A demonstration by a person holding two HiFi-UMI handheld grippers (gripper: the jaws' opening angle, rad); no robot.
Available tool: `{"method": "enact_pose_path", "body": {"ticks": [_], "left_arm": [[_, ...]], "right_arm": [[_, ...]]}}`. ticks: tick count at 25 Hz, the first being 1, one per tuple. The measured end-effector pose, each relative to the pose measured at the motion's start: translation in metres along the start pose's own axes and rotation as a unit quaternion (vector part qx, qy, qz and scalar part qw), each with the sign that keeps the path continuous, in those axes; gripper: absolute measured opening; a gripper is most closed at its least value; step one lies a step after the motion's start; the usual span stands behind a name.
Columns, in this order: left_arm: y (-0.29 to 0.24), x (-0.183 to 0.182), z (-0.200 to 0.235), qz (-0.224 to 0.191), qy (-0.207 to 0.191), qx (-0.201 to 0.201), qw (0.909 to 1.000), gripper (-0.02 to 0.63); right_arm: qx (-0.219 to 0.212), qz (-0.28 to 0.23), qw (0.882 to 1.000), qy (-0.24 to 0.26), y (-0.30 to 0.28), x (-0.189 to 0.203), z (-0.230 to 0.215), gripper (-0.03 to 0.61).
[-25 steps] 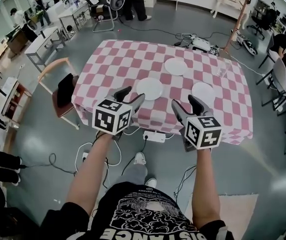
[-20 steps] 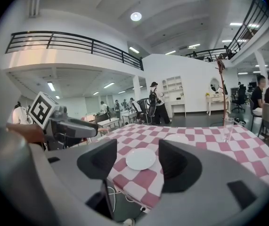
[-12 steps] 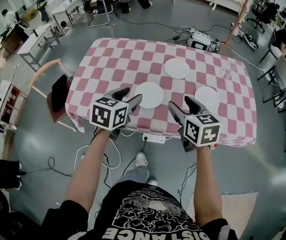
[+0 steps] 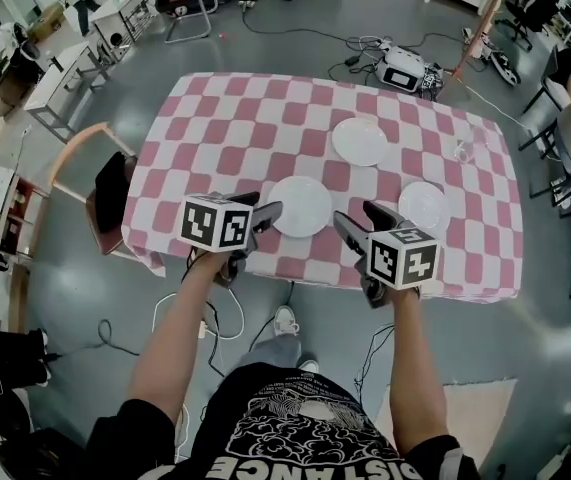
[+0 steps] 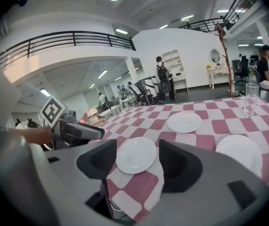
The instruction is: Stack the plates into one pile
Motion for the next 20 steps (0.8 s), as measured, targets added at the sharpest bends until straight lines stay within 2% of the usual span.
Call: {"method": "enact_pose_path", "body": {"ticks": [5, 13, 20], "left_arm": [[-0.022, 0.007, 0.018, 0.039, 0.023, 0.027, 0.9986, 0.233], [-0.048, 0.023, 0.046, 0.084, 0.087, 0.068, 0.9903, 0.229], [-0.066, 0.033, 0.058, 0.131, 0.108, 0.098, 0.9806, 0.224]], "right_arm": [[-0.013, 0.036, 0.999, -0.030, -0.023, 0.008, -0.010, 0.281], [-0.025, 0.089, 0.991, -0.093, -0.054, 0.028, -0.026, 0.281], [-0.030, 0.128, 0.982, -0.138, -0.079, 0.044, -0.033, 0.275]]}}
Point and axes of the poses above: the fingertips, and each gripper's own axes: y backward along the fingers, z to its left, x out of its underside, the point moved 5 cm from there along y, backward along the fingers, and after that the axes turned 6 degrees about -y, right-handed, at the moved point
